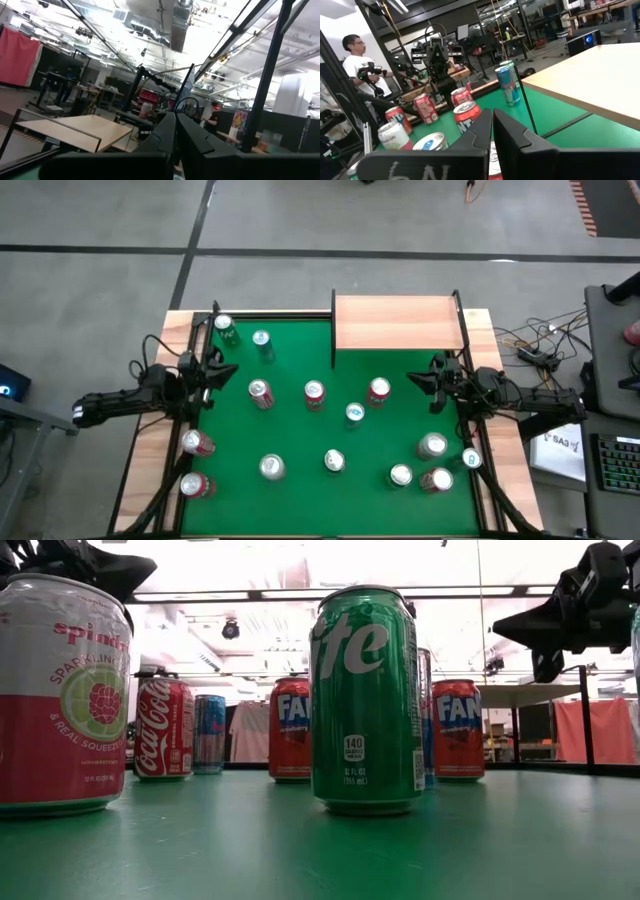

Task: Place canned beverage on shelf
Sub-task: Put the top left red soda can on the shelf

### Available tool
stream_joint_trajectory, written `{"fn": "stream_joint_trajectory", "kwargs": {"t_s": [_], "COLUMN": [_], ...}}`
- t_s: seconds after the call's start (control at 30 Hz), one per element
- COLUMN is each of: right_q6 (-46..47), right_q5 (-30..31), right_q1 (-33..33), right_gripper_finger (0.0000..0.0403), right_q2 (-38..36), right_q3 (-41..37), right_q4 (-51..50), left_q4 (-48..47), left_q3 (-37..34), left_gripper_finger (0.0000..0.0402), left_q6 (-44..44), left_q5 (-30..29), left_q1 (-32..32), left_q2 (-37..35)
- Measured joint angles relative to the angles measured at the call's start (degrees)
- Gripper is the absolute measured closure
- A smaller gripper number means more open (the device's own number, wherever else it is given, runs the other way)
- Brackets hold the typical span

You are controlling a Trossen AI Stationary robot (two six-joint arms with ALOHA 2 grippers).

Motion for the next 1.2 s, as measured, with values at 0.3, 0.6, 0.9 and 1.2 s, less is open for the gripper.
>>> {"fn": "stream_joint_trajectory", "kwargs": {"t_s": [0.3,0.6,0.9,1.2], "right_q6": [-4.4,-8.5,-13.9,-13.4], "right_q5": [1.6,1.8,1.9,1.8], "right_q1": [0.0,0.0,0.0,0.0], "right_gripper_finger": [0.0394,0.0394,0.0394,0.0394], "right_q2": [2.7,16.7,35.1,48.9], "right_q3": [0.0,6.6,20.9,38.6], "right_q4": [20.5,22.3,16.5,-3.9], "left_q4": [-0.1,0.5,1.5,3.5], "left_q3": [0.0,0.0,0.0,0.0], "left_gripper_finger": [0.0402,0.0402,0.0402,0.0402], "left_q6": [5.2,4.1,1.0,3.7], "left_q5": [-0.7,-0.8,-0.8,-0.8], "left_q1": [0.0,0.0,0.0,0.0], "left_q2": [3.5,8.6,10.9,11.0]}}
